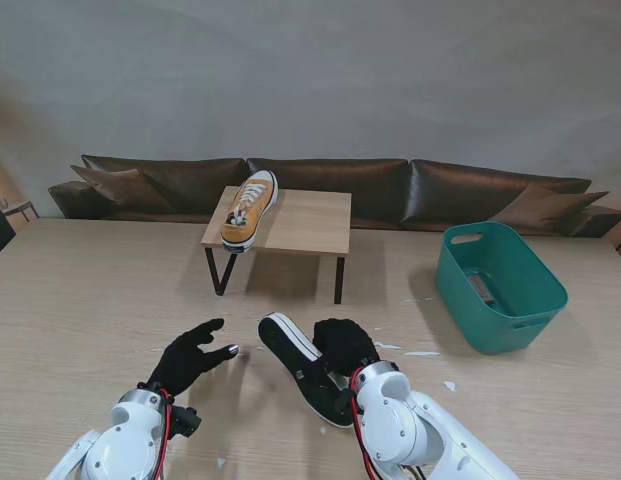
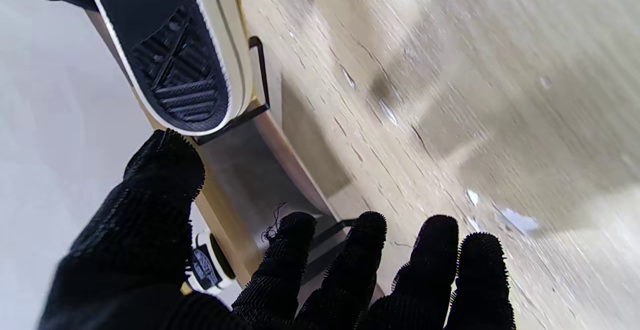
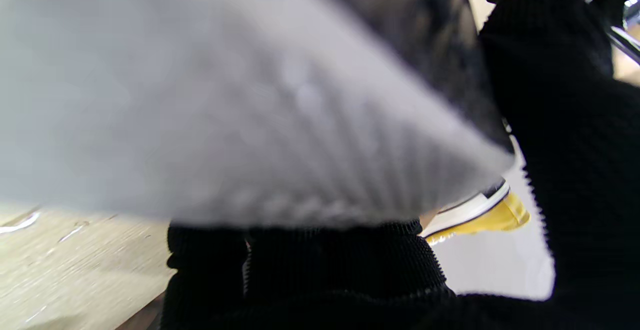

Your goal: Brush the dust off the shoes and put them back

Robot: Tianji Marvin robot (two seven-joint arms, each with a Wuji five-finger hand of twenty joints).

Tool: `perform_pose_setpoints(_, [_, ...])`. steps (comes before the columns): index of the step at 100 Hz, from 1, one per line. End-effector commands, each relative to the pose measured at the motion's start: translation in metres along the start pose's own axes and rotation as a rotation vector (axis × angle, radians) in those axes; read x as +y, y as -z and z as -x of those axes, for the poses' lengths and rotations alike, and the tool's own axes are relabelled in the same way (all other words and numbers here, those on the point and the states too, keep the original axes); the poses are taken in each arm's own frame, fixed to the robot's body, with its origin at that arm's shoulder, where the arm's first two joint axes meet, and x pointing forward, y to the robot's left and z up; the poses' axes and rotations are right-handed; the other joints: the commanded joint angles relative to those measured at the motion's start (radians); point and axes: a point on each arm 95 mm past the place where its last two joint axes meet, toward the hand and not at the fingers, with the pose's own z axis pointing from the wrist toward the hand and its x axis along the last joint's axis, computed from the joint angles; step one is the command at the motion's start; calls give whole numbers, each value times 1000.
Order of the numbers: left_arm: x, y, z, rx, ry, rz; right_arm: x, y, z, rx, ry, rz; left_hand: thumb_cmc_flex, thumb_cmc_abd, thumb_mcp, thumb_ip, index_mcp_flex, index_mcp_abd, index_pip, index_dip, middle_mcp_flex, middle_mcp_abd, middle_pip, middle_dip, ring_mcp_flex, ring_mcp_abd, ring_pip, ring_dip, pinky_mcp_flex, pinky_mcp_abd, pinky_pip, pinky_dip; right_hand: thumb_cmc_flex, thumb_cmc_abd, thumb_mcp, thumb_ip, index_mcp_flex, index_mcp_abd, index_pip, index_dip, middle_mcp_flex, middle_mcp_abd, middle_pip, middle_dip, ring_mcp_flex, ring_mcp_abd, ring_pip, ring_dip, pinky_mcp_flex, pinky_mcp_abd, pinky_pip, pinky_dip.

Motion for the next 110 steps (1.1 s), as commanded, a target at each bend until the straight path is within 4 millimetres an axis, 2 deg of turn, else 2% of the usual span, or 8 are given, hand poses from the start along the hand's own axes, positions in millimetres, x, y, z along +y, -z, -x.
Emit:
perform_pose_setpoints(1, [4,-3,-2,4,4,41,4,4,-8,20,-29,7,-40,-3,-26,28,-30,-42,-9,-8,-38,-21,-10,-2,-17,-18,-16,-8,2,-40,-38,30,145,25,442,99,9,-52,131,28,87,-31,21,24,39,-118,25,-7,306,2,30,32])
perform_pose_setpoints(15, [8,-9,-6,19,0,94,10,8,-10,29,-116,29,-85,-58,64,11,-38,-101,-9,-10,-51,-42,-9,20,-30,-42,-19,-2,-6,-64,-76,90,151,26,439,101,7,-44,129,27,84,-25,22,27,39,-113,25,-8,304,6,27,37])
perform_pose_setpoints(32, [11,-17,-13,73,-21,169,14,11,-13,61,-204,42,-301,-225,494,-60,-27,-178,-20,-56,-72,-66,-5,33,-45,-77,-14,10,-21,-93,-84,101,152,32,438,103,5,-40,128,27,80,-24,22,28,38,-109,24,-9,300,11,24,42])
perform_pose_setpoints(46, [14,-20,-21,119,12,230,15,13,-15,89,-263,55,-427,-292,661,-98,13,-197,8,-58,-67,-69,4,54,-38,-85,11,34,-10,-97,-69,115,154,34,435,104,4,-37,128,28,78,-22,23,29,38,-106,22,-10,297,13,21,44])
perform_pose_setpoints(73, [23,-23,-34,181,170,279,13,14,-12,147,-383,86,-490,-327,731,-120,62,-185,51,12,-48,-59,35,200,-35,-87,182,228,13,-116,11,325,158,37,431,107,3,-30,127,28,74,-17,25,30,38,-98,20,-11,290,19,16,49])
perform_pose_setpoints(95, [25,-24,-39,212,240,291,8,16,-11,179,-479,53,-492,-325,725,-119,37,-189,29,22,-48,-59,41,256,-48,-82,318,312,-10,-134,123,446,161,47,424,112,1,-26,124,27,69,-12,26,28,37,-93,16,-13,280,25,10,55])
perform_pose_setpoints(101, [26,-24,-40,220,263,299,6,15,-11,196,-493,46,-490,-323,723,-119,34,-184,29,22,-47,-57,39,278,-48,-81,345,329,-45,-143,231,423,162,50,423,113,0,-26,124,27,67,-14,26,28,37,-93,14,-14,276,24,7,56])
perform_pose_setpoints(110, [27,-25,-40,222,262,295,3,14,-10,235,-537,34,-488,-309,704,-117,9,-171,16,15,-45,-54,40,289,-46,-75,378,342,-111,-156,468,294,164,53,420,114,0,-26,124,27,65,-12,27,29,36,-89,11,-15,273,24,5,57])
